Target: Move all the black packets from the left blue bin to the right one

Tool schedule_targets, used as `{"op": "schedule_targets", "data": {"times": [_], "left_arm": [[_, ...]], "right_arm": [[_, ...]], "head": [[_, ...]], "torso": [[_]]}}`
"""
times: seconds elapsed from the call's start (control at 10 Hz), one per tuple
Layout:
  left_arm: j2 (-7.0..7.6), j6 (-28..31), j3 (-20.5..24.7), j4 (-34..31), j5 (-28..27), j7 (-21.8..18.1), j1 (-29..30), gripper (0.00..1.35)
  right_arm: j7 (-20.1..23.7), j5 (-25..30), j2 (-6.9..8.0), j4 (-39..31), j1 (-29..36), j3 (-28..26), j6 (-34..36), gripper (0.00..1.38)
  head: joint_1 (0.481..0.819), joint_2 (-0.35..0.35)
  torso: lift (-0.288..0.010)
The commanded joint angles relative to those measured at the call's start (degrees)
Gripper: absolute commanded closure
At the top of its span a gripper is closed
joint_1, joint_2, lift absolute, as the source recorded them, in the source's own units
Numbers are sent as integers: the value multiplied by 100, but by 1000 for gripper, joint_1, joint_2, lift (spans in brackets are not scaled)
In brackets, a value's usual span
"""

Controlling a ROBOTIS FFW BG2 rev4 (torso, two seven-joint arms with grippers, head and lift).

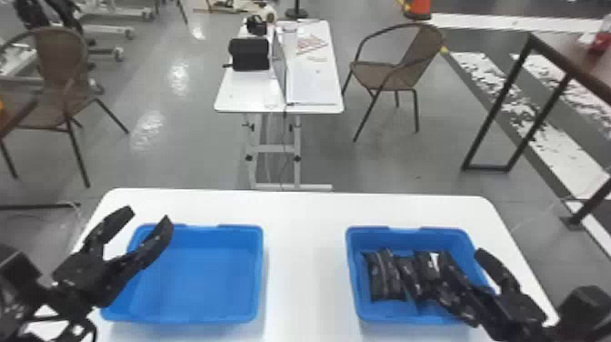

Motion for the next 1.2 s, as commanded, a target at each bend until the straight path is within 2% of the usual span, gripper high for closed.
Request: {"op": "schedule_targets", "data": {"times": [0.0,0.2,0.4,0.5,0.6,0.8,0.9,1.1], "left_arm": [[-15,-69,68,-240,-180,53,83,320],[-15,-262,33,-846,-505,571,522,320],[-15,-684,-73,-1242,-645,1248,1339,320],[-15,-789,-161,-1251,-663,1292,1577,320],[-15,-912,-257,-1251,-698,1310,1709,320],[-15,-983,-670,-1251,-681,1679,1876,295],[-15,-1018,-864,-1242,-601,1934,1963,289],[-15,-983,-996,-1251,-540,2066,1972,285]], "right_arm": [[41,402,13,-686,196,-2,-131,309],[102,885,13,-1503,873,86,-105,308],[6,1043,13,-1433,1382,-72,-799,317],[-73,1281,13,-1433,1567,-169,-1089,318],[-205,1386,13,-1310,1690,-213,-1555,318],[-785,1439,13,-1134,2015,-222,-2161,318],[-829,1421,13,-1046,2041,-231,-2205,320],[-821,1404,13,-1011,2033,-231,-2188,320]], "head": [[695,-46],[695,-29],[695,9],[695,13],[695,-5],[695,-64],[695,-98],[695,-129]], "torso": [[0],[0],[0],[0],[0],[0],[0],[0]]}}
